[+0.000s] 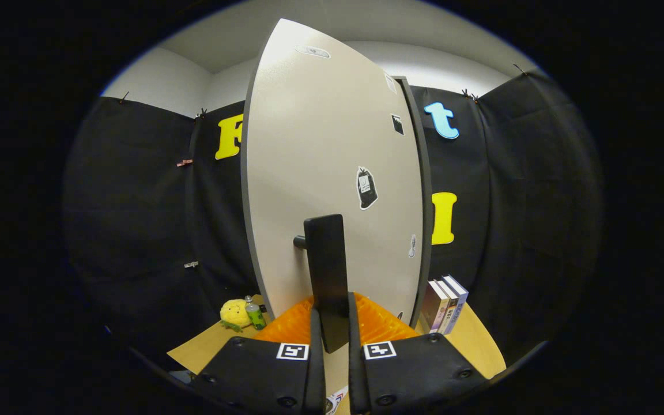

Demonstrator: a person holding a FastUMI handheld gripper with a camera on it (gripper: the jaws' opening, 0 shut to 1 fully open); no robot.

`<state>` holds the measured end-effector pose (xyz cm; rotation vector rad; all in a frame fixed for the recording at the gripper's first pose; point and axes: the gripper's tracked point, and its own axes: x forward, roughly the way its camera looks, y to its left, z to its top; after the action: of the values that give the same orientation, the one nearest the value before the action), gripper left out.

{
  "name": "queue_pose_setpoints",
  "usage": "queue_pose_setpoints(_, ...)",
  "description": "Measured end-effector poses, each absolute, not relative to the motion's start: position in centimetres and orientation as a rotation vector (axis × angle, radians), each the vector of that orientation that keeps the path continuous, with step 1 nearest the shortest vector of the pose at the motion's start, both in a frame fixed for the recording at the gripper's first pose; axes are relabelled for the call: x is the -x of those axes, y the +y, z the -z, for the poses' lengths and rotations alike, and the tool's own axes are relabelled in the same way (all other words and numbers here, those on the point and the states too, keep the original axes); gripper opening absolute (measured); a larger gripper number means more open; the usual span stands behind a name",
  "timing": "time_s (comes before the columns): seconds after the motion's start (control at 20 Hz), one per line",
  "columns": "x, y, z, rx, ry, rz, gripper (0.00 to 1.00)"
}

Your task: Open the shoe cabinet door, grab the shoes and put them into the shoe cabinet, then close the shoe cabinet door.

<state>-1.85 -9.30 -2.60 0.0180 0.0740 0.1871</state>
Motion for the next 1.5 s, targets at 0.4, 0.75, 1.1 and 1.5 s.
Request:
queue_pose_setpoints(0.4, 3.8, -14.5, 2.4, -0.054, 0.05, -0.062, 0.19)
queue_pose_setpoints(0.75, 8.6, -19.7, -0.8, -0.003, -0.045, 0.117, 0.19)
queue_pose_setpoints(1.1, 10.5, -20.5, -0.3, -0.013, -0.044, 0.103, 0.19)
queue_pose_setpoints(1.5, 8.5, -13.9, 7.7, -0.026, 0.129, -0.066, 0.19)
